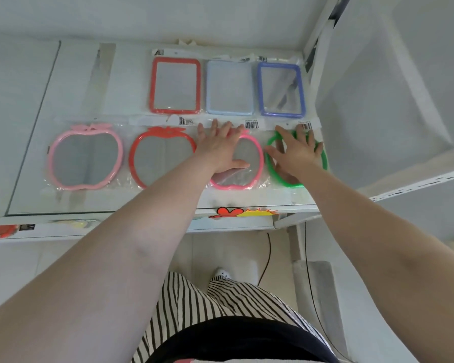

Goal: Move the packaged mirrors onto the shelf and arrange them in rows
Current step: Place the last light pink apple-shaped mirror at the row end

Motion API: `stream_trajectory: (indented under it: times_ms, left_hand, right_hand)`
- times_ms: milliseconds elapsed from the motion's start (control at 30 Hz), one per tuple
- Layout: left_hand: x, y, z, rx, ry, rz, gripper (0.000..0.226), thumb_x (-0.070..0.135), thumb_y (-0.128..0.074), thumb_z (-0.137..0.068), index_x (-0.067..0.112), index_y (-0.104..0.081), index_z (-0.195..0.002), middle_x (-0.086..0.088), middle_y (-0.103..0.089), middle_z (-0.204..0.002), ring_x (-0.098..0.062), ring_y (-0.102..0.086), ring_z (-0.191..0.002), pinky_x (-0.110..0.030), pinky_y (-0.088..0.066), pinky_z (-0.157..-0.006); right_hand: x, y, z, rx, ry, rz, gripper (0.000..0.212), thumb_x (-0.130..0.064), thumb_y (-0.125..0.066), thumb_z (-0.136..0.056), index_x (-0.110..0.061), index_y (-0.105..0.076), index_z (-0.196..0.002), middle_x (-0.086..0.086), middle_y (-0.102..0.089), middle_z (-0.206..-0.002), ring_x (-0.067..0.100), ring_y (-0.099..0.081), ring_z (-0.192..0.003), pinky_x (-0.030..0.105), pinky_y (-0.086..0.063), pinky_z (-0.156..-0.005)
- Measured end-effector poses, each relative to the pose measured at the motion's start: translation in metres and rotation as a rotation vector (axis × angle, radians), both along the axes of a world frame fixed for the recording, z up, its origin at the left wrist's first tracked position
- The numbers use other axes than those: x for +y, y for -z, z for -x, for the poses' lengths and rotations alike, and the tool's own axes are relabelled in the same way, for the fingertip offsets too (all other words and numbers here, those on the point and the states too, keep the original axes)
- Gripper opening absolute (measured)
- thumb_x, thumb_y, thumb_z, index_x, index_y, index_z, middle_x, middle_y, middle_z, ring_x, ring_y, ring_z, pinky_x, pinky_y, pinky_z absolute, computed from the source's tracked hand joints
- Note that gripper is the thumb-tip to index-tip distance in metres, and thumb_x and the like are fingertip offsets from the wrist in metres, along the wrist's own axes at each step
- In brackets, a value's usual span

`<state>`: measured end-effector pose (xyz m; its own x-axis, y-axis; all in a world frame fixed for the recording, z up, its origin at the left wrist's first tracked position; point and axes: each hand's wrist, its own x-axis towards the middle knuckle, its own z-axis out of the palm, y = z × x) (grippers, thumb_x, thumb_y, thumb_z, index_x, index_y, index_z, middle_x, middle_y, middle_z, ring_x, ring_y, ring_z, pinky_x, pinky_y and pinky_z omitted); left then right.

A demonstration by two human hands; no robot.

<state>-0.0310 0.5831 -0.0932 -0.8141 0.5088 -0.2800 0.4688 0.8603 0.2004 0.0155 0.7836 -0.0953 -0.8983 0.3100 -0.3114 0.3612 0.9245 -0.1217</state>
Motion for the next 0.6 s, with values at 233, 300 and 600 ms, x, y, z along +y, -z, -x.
stream_trajectory:
  times_ms: [233,300,600]
  left_hand:
    - [0.001,-0.011,-0.027,-0.021,-0.065,-0.087,0.09,0.066,-0.045,-0.085,0.031,0.005,-0.151,-0.008,0.017,-0.16,-0.034,0.016,-0.147,-0.057,0.006,-0.116]
    - [0.0,-0.011,-0.044,-0.062,-0.157,-0.129,0.086,0.062,-0.042,-0.088,0.03,0.006,-0.151,-0.009,0.019,-0.16,-0.035,0.018,-0.147,-0.057,0.006,-0.116]
    - [0.009,0.013,-0.084,0.012,-0.283,-0.009,0.085,0.068,-0.033,-0.087,0.025,0.002,-0.152,-0.017,0.015,-0.159,-0.041,0.014,-0.146,-0.061,0.006,-0.115]
  right_hand:
    - [0.001,-0.002,-0.035,0.251,0.173,0.107,0.068,-0.062,-0.045,-0.088,-0.042,-0.023,-0.149,0.003,-0.005,-0.164,0.03,-0.001,-0.15,0.052,-0.002,-0.119]
    - [0.002,0.004,-0.058,0.286,0.285,0.138,0.07,-0.06,-0.049,-0.087,-0.038,-0.024,-0.149,0.007,-0.008,-0.163,0.031,-0.006,-0.15,0.052,-0.006,-0.119]
    - [-0.007,0.017,-0.079,0.213,0.376,0.172,0.08,-0.06,-0.056,-0.083,-0.036,-0.02,-0.15,0.014,0.0,-0.162,0.032,-0.004,-0.149,0.049,-0.006,-0.119]
